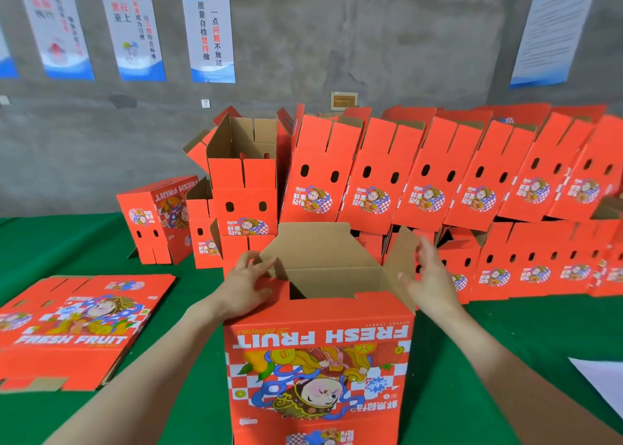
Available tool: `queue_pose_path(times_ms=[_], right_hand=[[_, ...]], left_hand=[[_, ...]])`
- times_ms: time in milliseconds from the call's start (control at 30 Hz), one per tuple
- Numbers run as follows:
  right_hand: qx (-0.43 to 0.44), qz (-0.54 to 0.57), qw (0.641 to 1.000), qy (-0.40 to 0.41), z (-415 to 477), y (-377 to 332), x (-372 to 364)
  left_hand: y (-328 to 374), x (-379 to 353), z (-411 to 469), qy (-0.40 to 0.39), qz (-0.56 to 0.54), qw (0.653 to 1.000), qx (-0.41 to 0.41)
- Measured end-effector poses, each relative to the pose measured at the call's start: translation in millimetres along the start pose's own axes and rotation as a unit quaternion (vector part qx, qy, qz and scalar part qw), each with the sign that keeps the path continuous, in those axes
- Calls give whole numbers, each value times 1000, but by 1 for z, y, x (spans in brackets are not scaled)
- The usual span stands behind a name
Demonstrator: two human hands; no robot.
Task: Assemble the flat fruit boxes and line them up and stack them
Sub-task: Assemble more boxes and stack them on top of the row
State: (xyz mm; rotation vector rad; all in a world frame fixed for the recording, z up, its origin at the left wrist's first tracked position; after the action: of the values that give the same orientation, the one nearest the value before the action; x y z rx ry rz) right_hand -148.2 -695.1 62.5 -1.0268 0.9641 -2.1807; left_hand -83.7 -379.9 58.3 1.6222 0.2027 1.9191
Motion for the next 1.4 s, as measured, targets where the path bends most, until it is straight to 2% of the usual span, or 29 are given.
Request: queue_pose_path(times_ms=[67,133,233,333,500,667,800,933,1000,1100,1167,1300,1400], right_hand=[[-10,44,996,-73,-2,7,3],[40,57,993,-98,-8,2,7],[100,0,983,-153,-16,-2,5],[123,-68,970,-201,-22,2,-1],[125,-86,970,-190,-19,-5,-2],[57,-37,993,-94,-5,-12,-7],[27,28,998,-50,-10,-4,-13],[28,51,997,-53,-11,-2,-11],[43,37,997,-60,-10,-3,-10],[66,-34,994,-76,-5,-9,-11],[65,-108,987,-99,1,-13,-16],[-36,-132,960,-246,10,-23,-23],[-29,-202,936,-288,12,-23,-32]], left_hand=[[0,-2,2,-3,14,1000,-2],[-1,-4,3,-6,29,1000,10],[-2,-6,5,-20,41,998,34],[0,-4,4,-15,40,999,27],[5,0,-2,6,12,1000,-18],[11,5,-10,83,-119,987,-64],[10,5,-14,116,-119,986,-5],[16,7,-12,135,-126,983,25],[20,7,-11,103,-118,987,33],[22,4,-7,-4,6,999,45],[23,3,-4,-38,56,995,71],[25,0,1,-58,121,988,80],[32,-2,0,-53,147,984,88]])
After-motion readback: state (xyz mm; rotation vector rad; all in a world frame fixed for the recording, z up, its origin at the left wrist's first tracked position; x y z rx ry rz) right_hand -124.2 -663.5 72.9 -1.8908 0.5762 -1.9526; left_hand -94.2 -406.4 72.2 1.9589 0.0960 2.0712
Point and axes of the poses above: each hand's wrist, its own z-axis towards the middle knuckle, its own x-axis out of the back of the hand, y = z × x, the point moved 1 cm from there along z, towards the middle knuckle, and after that the axes turned 6 degrees about y, right-handed, at the moved point
